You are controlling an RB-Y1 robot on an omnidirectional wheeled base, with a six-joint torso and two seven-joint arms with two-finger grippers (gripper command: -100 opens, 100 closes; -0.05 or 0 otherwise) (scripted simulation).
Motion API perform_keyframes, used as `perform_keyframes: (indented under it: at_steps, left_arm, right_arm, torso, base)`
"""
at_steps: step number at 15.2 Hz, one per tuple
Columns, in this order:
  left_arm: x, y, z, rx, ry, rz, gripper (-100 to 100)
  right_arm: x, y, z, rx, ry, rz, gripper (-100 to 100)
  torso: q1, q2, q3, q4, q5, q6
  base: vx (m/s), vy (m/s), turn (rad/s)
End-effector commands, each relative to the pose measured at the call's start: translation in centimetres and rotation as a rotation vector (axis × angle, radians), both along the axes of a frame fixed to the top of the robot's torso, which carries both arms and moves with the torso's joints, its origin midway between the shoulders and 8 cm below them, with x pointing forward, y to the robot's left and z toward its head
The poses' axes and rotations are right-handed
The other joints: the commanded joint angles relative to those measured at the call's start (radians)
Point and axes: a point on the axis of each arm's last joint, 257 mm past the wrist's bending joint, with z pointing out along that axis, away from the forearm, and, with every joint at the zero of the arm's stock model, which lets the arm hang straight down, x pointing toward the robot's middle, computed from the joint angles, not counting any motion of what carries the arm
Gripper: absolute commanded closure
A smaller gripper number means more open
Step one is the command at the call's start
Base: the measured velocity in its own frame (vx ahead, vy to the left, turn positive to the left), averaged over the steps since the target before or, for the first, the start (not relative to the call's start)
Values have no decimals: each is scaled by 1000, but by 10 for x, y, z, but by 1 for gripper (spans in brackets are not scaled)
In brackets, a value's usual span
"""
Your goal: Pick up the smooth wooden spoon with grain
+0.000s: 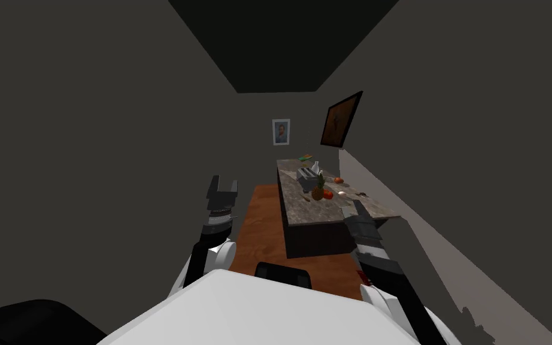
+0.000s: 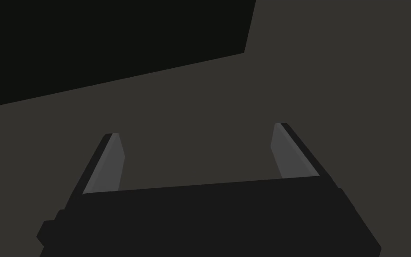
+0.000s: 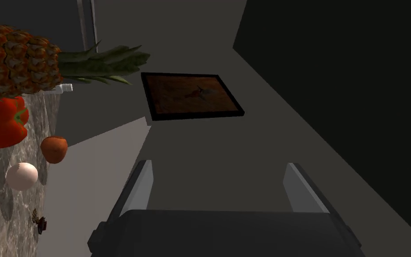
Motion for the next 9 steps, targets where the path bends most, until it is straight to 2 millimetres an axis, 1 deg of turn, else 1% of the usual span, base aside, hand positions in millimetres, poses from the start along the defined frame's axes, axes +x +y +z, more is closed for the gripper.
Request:
perform_keyframes:
  at_steps: [1, 2, 3, 4, 5, 6, 7, 8, 9]
  left_arm:
    - [0, 0, 0, 0, 0, 0, 0]
    - [0, 0, 0, 0, 0, 0, 0]
    - [0, 0, 0, 0, 0, 0, 0]
    - [0, 0, 0, 0, 0, 0, 0]
    - [0, 0, 0, 0, 0, 0, 0]
    - [0, 0, 0, 0, 0, 0, 0]
    - [0, 0, 0, 0, 0, 0, 0]
    - [0, 0, 0, 0, 0, 0, 0]
    - [0, 0, 0, 0, 0, 0, 0]
  right_arm:
    - [-3, -5, -10, -46, 33, -6, -100]
    - [-8, -12, -23, -99, 77, -16, -100]
    - [-8, -12, -23, -102, 77, -14, -100]
    - [-14, -19, -37, -157, 124, -24, -100]
    - [-14, -19, -37, -159, 124, -23, -100]
    - [-22, -27, -51, -217, 174, -34, -100]
    - [-22, -27, -51, -219, 174, -32, -100]
    - [-30, -36, -66, -277, 227, -41, -100]
    - [-30, -36, -66, -281, 227, -42, -100]
  torso:
    - [0, 0, 0, 0, 0, 0]
    - [0, 0, 0, 0, 0, 0]
    - [0, -1, -1, 0, 0, 0]
    - [0, -1, -1, 0, 0, 0]
    - [1, 0, 0, 0, 0, 0]
    - [2, 0, 0, 0, 0, 0]
    - [2, -1, 0, 0, 1, 0]
    - [2, -1, -1, 0, 1, 0]
    - [3, -1, -1, 0, 1, 0]
  base:
    - [2, 114, 58]
    - [11, 122, 88]
    - [6, 119, 68]
    - [-4, 141, 99]
    - [-1, 143, 65]
    - [8, 144, 77]
    - [12, 143, 76]
    - [7, 169, 119]
    - [20, 156, 90]
